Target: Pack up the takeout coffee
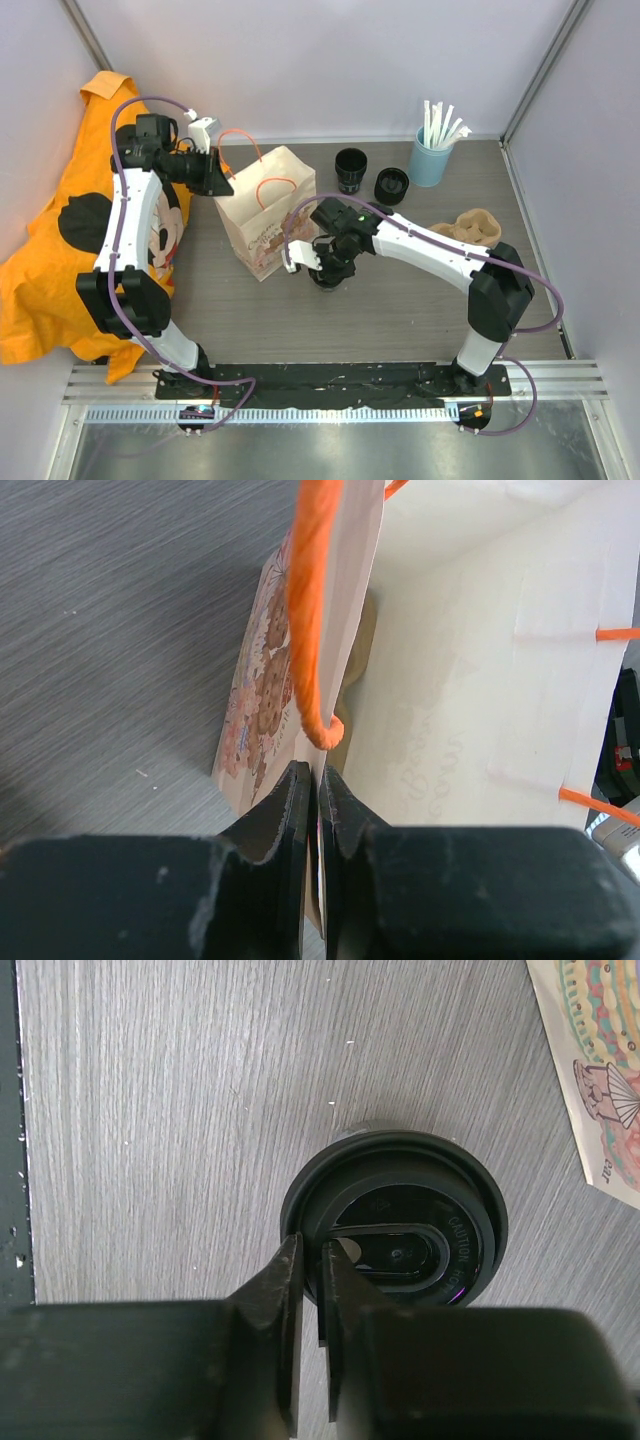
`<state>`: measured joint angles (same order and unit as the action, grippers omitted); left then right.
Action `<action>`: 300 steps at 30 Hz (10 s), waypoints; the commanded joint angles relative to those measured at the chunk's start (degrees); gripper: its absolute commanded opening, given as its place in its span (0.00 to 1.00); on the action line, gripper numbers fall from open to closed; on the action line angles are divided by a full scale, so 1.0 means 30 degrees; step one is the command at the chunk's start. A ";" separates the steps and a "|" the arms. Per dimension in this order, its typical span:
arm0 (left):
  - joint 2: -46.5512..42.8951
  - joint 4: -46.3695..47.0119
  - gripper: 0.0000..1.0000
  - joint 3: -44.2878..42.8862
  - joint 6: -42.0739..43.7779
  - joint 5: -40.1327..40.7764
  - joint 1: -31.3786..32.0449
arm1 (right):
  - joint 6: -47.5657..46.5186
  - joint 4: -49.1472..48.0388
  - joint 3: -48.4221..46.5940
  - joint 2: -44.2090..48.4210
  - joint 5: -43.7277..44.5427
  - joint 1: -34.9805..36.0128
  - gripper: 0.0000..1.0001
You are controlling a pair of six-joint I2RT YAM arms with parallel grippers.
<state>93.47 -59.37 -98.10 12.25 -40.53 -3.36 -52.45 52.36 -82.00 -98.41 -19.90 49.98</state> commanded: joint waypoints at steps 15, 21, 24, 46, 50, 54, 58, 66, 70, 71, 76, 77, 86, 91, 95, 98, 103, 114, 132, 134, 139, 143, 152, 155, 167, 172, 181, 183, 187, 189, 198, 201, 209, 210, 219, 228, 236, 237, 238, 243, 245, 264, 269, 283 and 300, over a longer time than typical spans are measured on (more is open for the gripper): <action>-0.0835 0.0777 0.12 0.0211 -0.0187 -0.0200 0.0005 | 0.1425 0.0243 -0.1144 0.1454 0.1125 -0.0018 0.01; -0.1127 0.0983 0.11 0.0474 -0.0216 -0.0170 0.0005 | 0.3504 -0.0401 -0.1583 0.2744 0.2121 -0.0953 0.01; -0.1391 0.1129 0.11 0.0621 -0.0304 -0.0229 0.0005 | 0.4616 -0.0811 -0.2080 0.3329 0.2473 -0.1773 0.01; -0.2446 0.2798 0.08 0.2584 -0.1710 0.1147 0.2465 | 1.0038 -0.4209 -0.9607 0.3155 0.6165 -0.5643 0.01; -0.2475 0.3034 0.07 0.2761 -0.1916 0.1645 0.2934 | 1.0772 -0.4971 -1.0898 0.2688 0.6020 -0.5643 0.01; -0.2563 0.3296 0.07 0.2847 -0.2296 0.1850 0.3285 | 1.1912 -0.5002 -1.2974 0.2014 0.5550 -0.5672 0.01; -0.2622 0.3561 0.08 0.2848 -0.2531 0.2232 0.3433 | 1.2907 -0.4972 -1.3916 0.1720 0.4176 -0.5643 0.01; -0.2213 0.3152 0.06 0.1356 -0.2473 0.3372 0.4046 | 1.4874 -0.4621 -1.3567 0.1632 0.0838 -0.5468 0.01; -0.2124 0.2858 0.05 0.0477 -0.2296 0.3843 0.4458 | 1.5430 -0.4592 -1.3362 0.1457 -0.0042 -0.5350 0.01; -0.2124 0.2771 0.05 0.0417 -0.2238 0.3872 0.4574 | 1.5634 -0.4620 -1.3303 0.1398 -0.0162 -0.5292 0.01; -0.2211 0.2741 0.05 0.0299 -0.2208 0.4077 0.4663 | 1.5900 -0.4475 -1.2689 0.1105 -0.0719 -0.4941 0.01; -0.2212 0.2741 0.05 0.0299 -0.2151 0.4078 0.4663 | 1.5987 -0.4474 -1.2571 0.1133 -0.0807 -0.4795 0.01; -0.2505 0.2946 0.05 0.0534 -0.2150 0.4371 0.4634 | 1.5754 -0.4065 -1.0842 0.1105 -0.0369 -0.3622 0.01; -0.2680 0.2946 0.05 0.0533 -0.2033 0.4341 0.4751 | 1.5695 -0.4035 -1.0900 0.0549 -0.0281 -0.3592 0.01; -0.2914 0.2946 0.04 0.0563 -0.1916 0.4283 0.4839 | 1.5666 -0.4093 -1.0901 0.0138 -0.0105 -0.3563 0.01; -0.3061 0.2946 0.05 0.0563 -0.1887 0.4137 0.4868 | 1.5695 -0.4123 -1.0813 -0.0271 0.0041 -0.3534 0.01; -0.3237 0.2975 0.04 0.0622 -0.1886 0.3931 0.4898 | 1.5549 -0.4123 -1.0812 -0.0828 0.0744 -0.3475 0.01; -0.3822 0.3122 0.04 0.0973 -0.1945 0.3405 0.4956 | 1.5197 -0.3859 -1.0900 -0.2146 0.1771 -0.3446 0.01; -0.4467 0.3999 0.04 0.1880 -0.2589 0.2760 0.4986 | 1.5225 -0.3302 -0.9788 -0.2762 0.2707 -0.3036 0.01; -0.4671 0.4030 0.04 0.2056 -0.2706 0.2642 0.4986 | 1.5313 -0.3331 -0.9612 -0.2850 0.2853 -0.3006 0.01; -0.4965 0.4322 0.03 0.2554 -0.2736 0.2701 0.4986 | 1.5402 -0.3303 -0.8940 -0.2763 0.3352 -0.2889 0.01; -0.5024 0.4557 0.02 0.2790 -0.2882 0.2555 0.5044 | 1.5314 -0.3303 -0.8323 -0.2792 0.3645 -0.2889 0.01; -0.5024 0.5288 0.00 0.3638 -0.3701 0.1706 0.5630 | 1.5314 -0.4295 -0.7268 -0.2705 0.3820 -0.2889 0.01; -0.5054 0.5406 0.00 0.3932 -0.3965 0.1529 0.5659 | 1.5111 -0.5088 -0.6917 -0.2587 0.4581 -0.2918 0.01; -0.4878 0.5846 0.01 0.4225 -0.5313 0.3257 0.5659 | 1.4465 -0.6407 -0.5979 -0.2616 0.6193 -0.2889 0.01; -0.4761 0.6022 0.01 0.4342 -0.5549 0.3316 0.5659 | 1.4522 -0.6700 -0.5920 -0.2821 0.6048 -0.2889 0.01; -0.4848 0.6226 0.01 0.4723 -0.5665 0.3637 0.5659 | 1.4962 -0.7081 -0.6505 -0.2558 0.5639 -0.2918 0.01; -0.4877 0.6285 0.01 0.4839 -0.5608 0.3697 0.5630 | 1.4992 -0.7023 -0.6826 -0.2470 0.5696 -0.2918 0.01; -0.4936 0.6286 0.01 0.4841 -0.5607 0.3901 0.5659 | 1.5166 -0.7023 -0.6916 -0.2470 0.5931 -0.2919 0.01; -0.4965 0.6228 0.01 0.4782 -0.5549 0.4019 0.5659 | 1.5691 -0.7052 -0.6916 -0.2266 0.5201 -0.2976 0.01; -0.4907 0.6373 0.00 0.4899 -0.5431 0.4107 0.5688 | 1.5900 -0.6906 -0.7794 -0.1825 0.4965 -0.2977 0.01; -0.4878 0.6403 0.00 0.4899 -0.5461 0.4107 0.5717 | 1.6104 -0.6585 -0.8175 -0.1855 0.4847 -0.2977 0.01; -0.4878 0.6373 0.00 0.4782 -0.5490 0.4078 0.5747 | 1.5812 -0.6466 -0.7973 -0.2644 0.4993 -0.2948 0.01; -0.4878 0.6344 0.00 0.4782 -0.5519 0.4078 0.5747 | 1.5841 -0.6582 -0.7797 -0.2646 0.5022 -0.2948 0.01; -0.4585 0.6402 0.00 0.4577 -0.6045 0.3785 0.5689 | 1.5607 -0.6964 -0.7004 -0.2879 0.5286 -0.2948 0.01; -0.4116 0.8364 0.00 0.6039 -0.9237 0.2204 0.3699 | 1.4846 -0.6877 -0.7969 -0.3874 0.6075 -0.2948 0.01; -0.3735 0.8892 0.00 0.6364 -0.9943 0.2612 0.2906 | 1.4757 -0.5707 -1.0312 -0.5573 0.5843 -0.3065 0.01; -0.3677 0.8922 0.00 0.6422 -1.0001 0.2700 0.2876 | 1.4757 -0.5676 -1.0517 -0.5720 0.5843 -0.3065 0.01; -0.3590 0.8980 0.00 0.6422 -1.0002 0.2730 0.2847 | 1.4757 -0.5588 -1.0838 -0.5780 0.5872 -0.3065 0.01; -0.3267 0.9127 0.00 0.6335 -1.0206 0.2788 0.2730 | 1.4611 -0.4856 -1.1896 -0.6540 0.5901 -0.3152 0.01; -0.3121 0.9098 0.00 0.6276 -1.0236 0.3021 0.2701 | 1.4611 -0.4797 -1.1896 -0.6630 0.5727 -0.3182 0.01; -0.2359 0.8513 0.16 0.4812 -1.0002 0.3521 0.2437 | 1.4552 -0.4357 -1.2277 -0.7011 0.5169 -0.3329 0.18; -0.2212 0.8424 0.22 0.4518 -0.9944 0.3287 0.2436 | 1.4552 -0.4357 -1.2453 -0.7069 0.5052 -0.3358 0.25; -0.2065 0.8424 0.32 0.4488 -0.9914 0.3169 0.2437 | 1.4494 -0.4269 -1.3507 -0.6719 0.3881 -0.3446 0.51; -0.2211 0.8776 0.47 0.4694 -0.9914 0.2497 0.2466 | 1.4405 -0.4737 -1.4737 -0.5841 0.2240 -0.3446 0.71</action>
<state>87.26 -34.15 -83.07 -17.78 -31.16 4.36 -8.91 39.94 -122.50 -119.90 -11.27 39.81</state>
